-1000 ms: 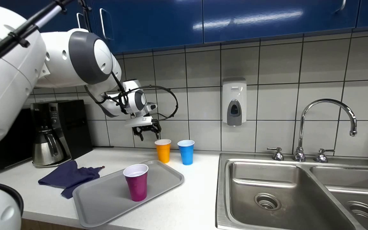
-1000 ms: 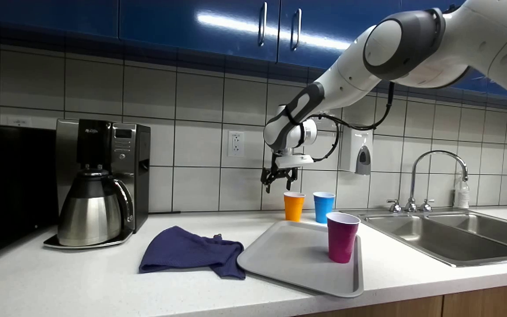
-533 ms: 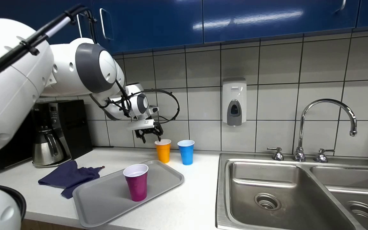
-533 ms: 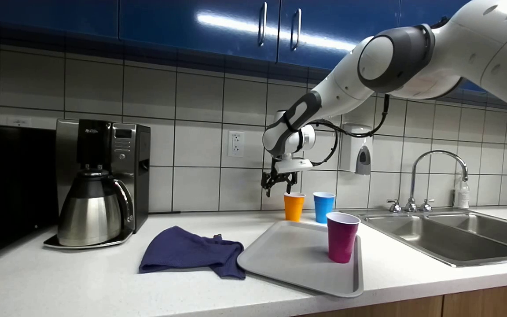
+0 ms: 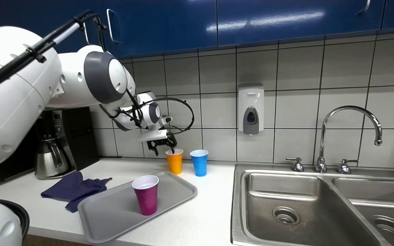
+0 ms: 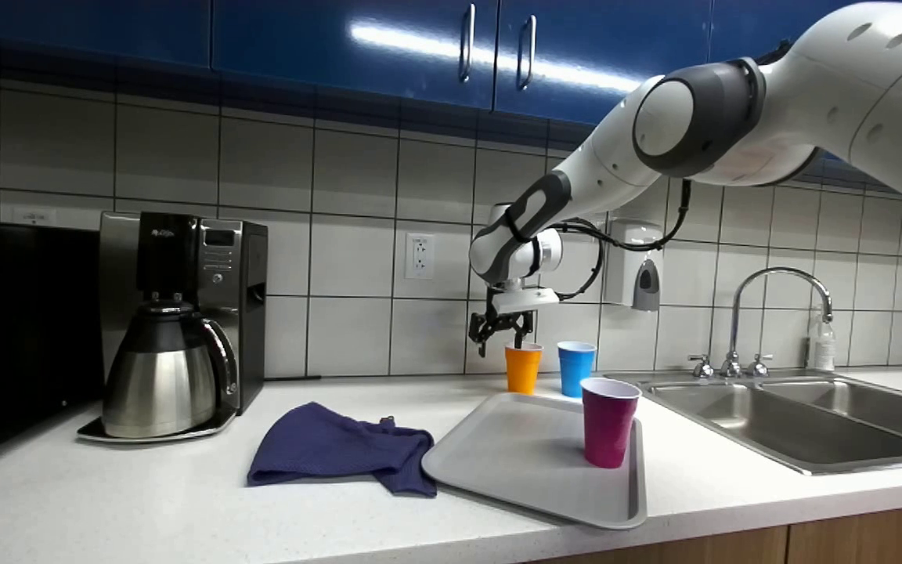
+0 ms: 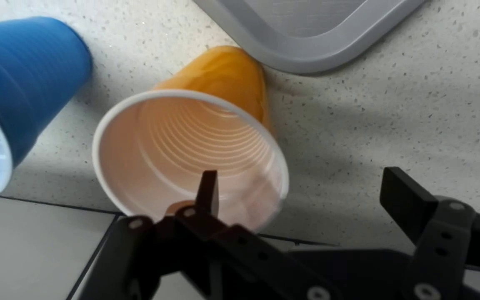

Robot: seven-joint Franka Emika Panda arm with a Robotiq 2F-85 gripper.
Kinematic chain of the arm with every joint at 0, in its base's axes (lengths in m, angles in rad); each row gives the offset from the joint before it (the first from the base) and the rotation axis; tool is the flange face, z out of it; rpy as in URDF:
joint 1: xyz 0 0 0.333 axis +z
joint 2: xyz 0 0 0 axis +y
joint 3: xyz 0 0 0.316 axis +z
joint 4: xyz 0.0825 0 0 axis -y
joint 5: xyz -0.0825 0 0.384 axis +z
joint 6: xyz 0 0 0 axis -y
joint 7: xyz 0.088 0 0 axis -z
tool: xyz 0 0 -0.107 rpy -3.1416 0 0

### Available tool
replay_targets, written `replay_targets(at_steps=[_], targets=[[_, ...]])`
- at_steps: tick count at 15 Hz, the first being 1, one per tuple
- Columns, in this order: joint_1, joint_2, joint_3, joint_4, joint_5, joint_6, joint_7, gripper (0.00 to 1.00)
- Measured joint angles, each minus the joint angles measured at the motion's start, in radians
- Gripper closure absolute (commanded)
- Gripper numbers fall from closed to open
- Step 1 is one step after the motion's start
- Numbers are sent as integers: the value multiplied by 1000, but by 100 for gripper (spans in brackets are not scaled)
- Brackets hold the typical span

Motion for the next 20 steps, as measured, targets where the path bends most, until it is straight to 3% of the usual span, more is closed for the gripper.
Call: replay_targets(at_steps=[3,4,6,14,16,20], targets=[[0,6,-3,0,0,-5,2,0],[0,7,-4,1,0,-6,4,25],[0,8,-6,1,0,-8,9,32],[0,8,-11,5,0,-8,22,95],[0,8,-17,8,0,-8,24,100],[0,8,-29,15,0,-8,27,99]])
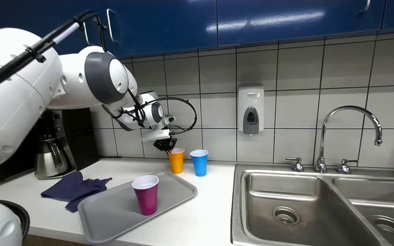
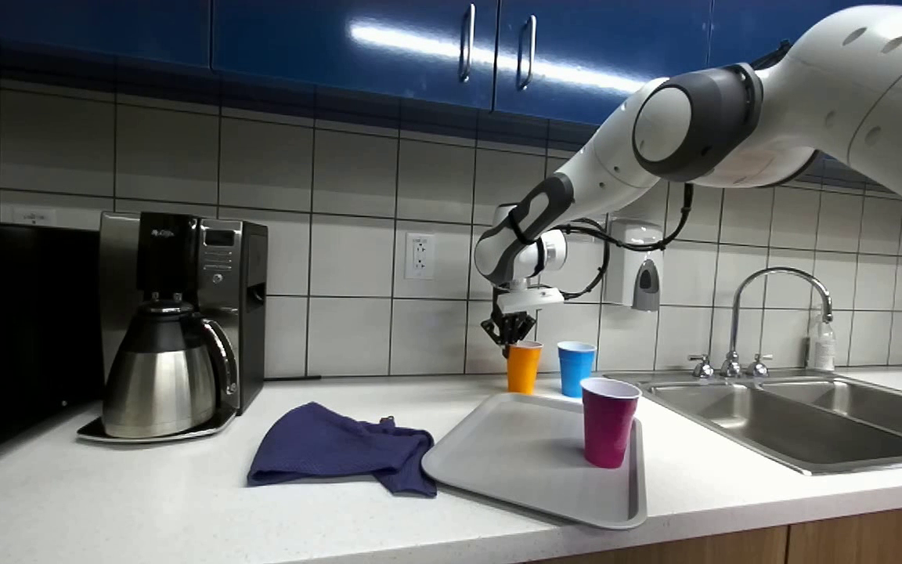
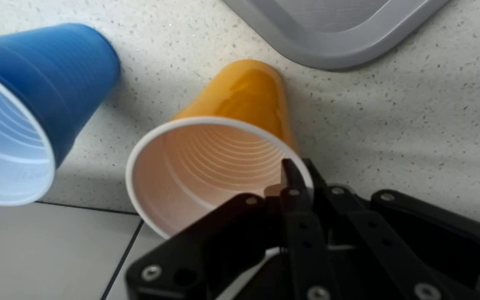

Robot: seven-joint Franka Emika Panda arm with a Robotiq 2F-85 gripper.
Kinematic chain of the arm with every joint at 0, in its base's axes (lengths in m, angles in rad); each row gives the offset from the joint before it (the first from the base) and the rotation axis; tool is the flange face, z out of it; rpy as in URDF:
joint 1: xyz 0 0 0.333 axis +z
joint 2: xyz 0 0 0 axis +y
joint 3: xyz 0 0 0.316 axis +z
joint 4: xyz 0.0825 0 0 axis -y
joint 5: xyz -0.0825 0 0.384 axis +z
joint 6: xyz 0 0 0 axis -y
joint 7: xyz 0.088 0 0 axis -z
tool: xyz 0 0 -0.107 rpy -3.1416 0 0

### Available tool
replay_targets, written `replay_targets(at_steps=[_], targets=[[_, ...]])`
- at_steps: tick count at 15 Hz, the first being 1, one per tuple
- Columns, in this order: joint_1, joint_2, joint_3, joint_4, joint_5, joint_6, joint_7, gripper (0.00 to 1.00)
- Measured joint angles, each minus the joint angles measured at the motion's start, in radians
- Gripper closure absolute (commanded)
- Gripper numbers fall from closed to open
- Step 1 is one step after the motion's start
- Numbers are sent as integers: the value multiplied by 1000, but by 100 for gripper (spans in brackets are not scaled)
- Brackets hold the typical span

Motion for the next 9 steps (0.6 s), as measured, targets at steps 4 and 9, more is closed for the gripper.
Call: replay_targets(at_steps=[4,9], targets=[[0,0,-4,8,0,0,3,99],[8,-10,-4,11,0,2,4,99]])
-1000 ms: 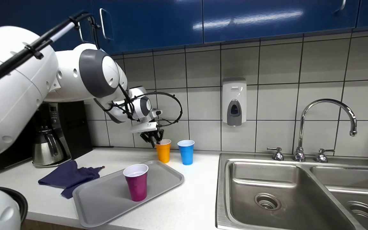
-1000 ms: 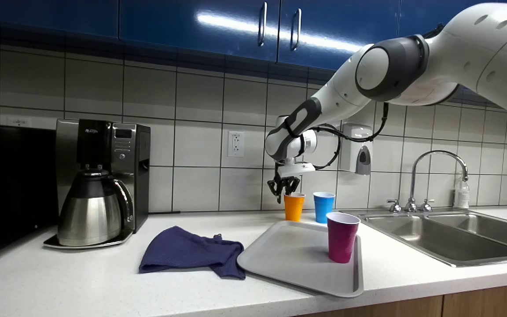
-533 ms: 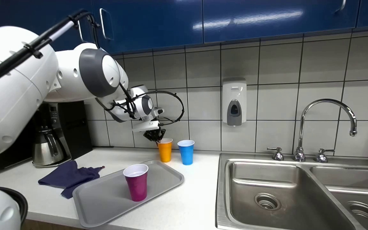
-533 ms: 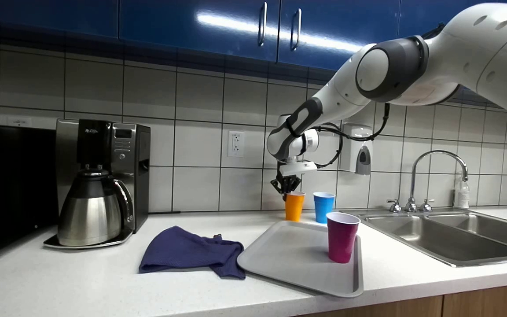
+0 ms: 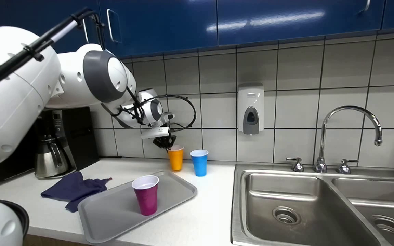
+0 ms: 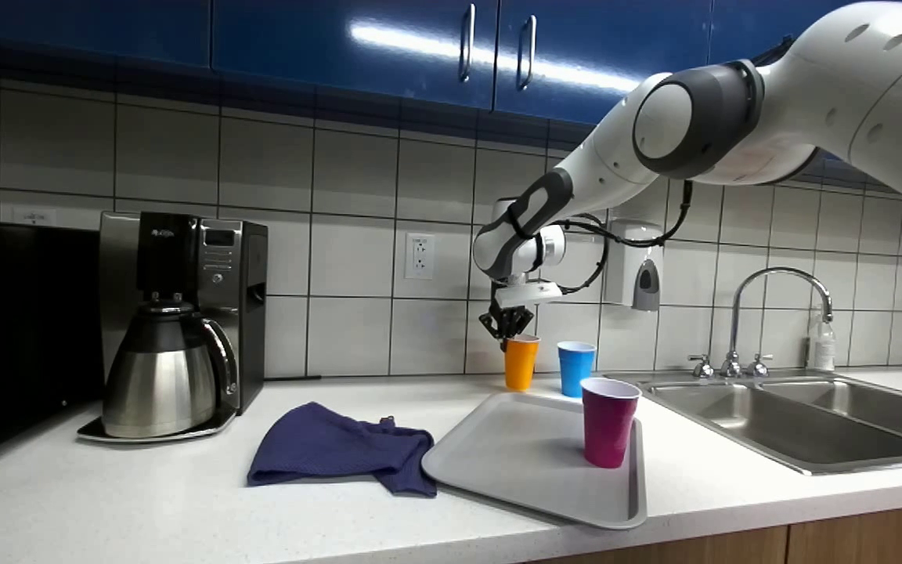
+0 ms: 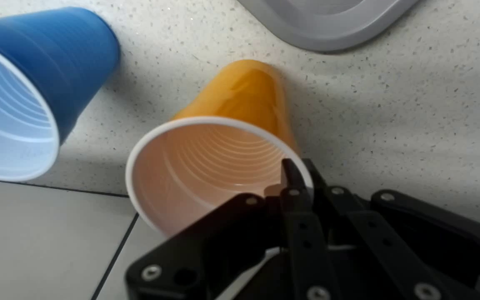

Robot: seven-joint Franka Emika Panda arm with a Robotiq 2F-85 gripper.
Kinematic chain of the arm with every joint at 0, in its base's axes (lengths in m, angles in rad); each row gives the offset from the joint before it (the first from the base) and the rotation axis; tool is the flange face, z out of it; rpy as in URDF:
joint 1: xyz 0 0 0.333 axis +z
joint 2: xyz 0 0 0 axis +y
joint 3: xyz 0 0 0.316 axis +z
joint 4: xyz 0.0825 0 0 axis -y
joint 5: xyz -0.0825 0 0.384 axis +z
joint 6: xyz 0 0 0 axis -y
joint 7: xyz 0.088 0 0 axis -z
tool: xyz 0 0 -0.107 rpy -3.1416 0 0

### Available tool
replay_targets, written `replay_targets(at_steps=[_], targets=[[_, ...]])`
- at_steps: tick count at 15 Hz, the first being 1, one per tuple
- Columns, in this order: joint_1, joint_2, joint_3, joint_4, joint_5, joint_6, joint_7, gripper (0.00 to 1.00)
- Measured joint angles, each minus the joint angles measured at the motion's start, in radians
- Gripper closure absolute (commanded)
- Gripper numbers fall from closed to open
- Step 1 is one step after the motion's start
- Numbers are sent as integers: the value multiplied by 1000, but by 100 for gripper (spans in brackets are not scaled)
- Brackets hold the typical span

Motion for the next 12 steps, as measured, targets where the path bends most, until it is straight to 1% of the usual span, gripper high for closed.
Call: replay_targets(at_steps=[6,12], targets=[[10,-35,0,-24,0,8,1,99],[13,-104,0,-115,0,36,2,99]])
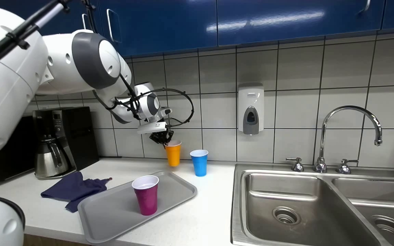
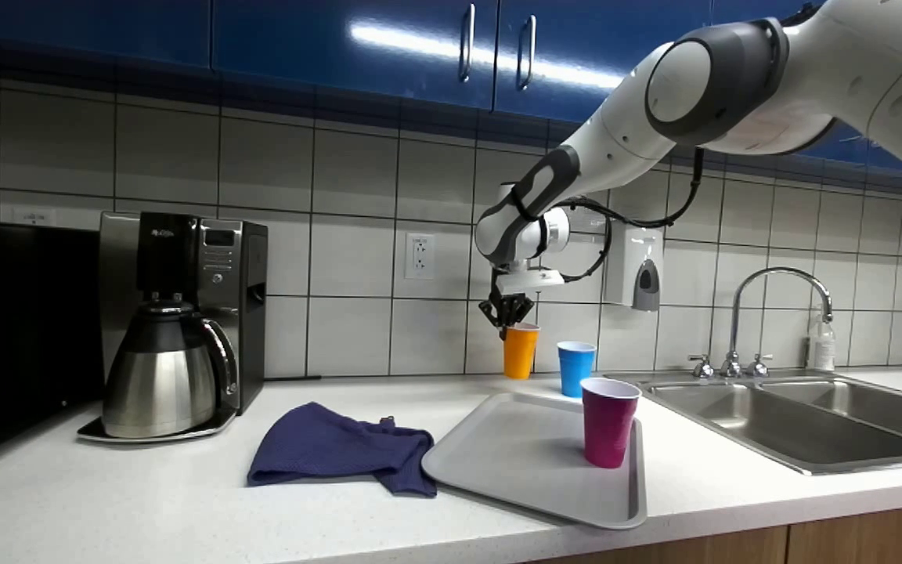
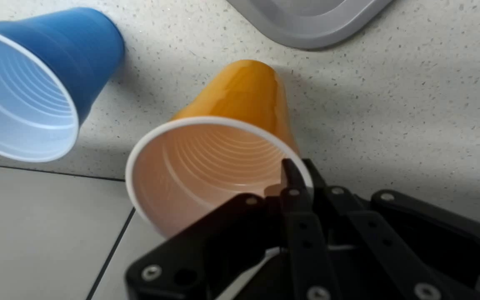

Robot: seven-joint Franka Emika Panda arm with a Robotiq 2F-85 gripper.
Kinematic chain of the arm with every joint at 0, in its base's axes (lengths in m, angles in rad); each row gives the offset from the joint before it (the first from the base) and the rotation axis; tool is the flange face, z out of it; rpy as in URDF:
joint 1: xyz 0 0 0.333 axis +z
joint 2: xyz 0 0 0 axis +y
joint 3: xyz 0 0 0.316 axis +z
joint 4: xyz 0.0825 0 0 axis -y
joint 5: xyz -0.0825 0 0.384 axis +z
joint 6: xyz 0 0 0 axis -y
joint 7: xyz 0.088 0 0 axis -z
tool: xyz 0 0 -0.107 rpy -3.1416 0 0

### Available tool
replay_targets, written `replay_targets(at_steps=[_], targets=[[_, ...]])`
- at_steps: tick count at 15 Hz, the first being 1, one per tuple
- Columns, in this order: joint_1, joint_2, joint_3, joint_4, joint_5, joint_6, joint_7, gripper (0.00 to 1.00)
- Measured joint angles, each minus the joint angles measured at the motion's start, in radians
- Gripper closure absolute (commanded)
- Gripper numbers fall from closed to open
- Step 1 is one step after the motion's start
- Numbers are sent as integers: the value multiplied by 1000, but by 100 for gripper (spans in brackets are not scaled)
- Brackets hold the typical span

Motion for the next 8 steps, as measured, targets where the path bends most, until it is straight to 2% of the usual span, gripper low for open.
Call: replay_targets(at_steps=[8], targets=[[20,-116,4,-195,-12,61,0,99]])
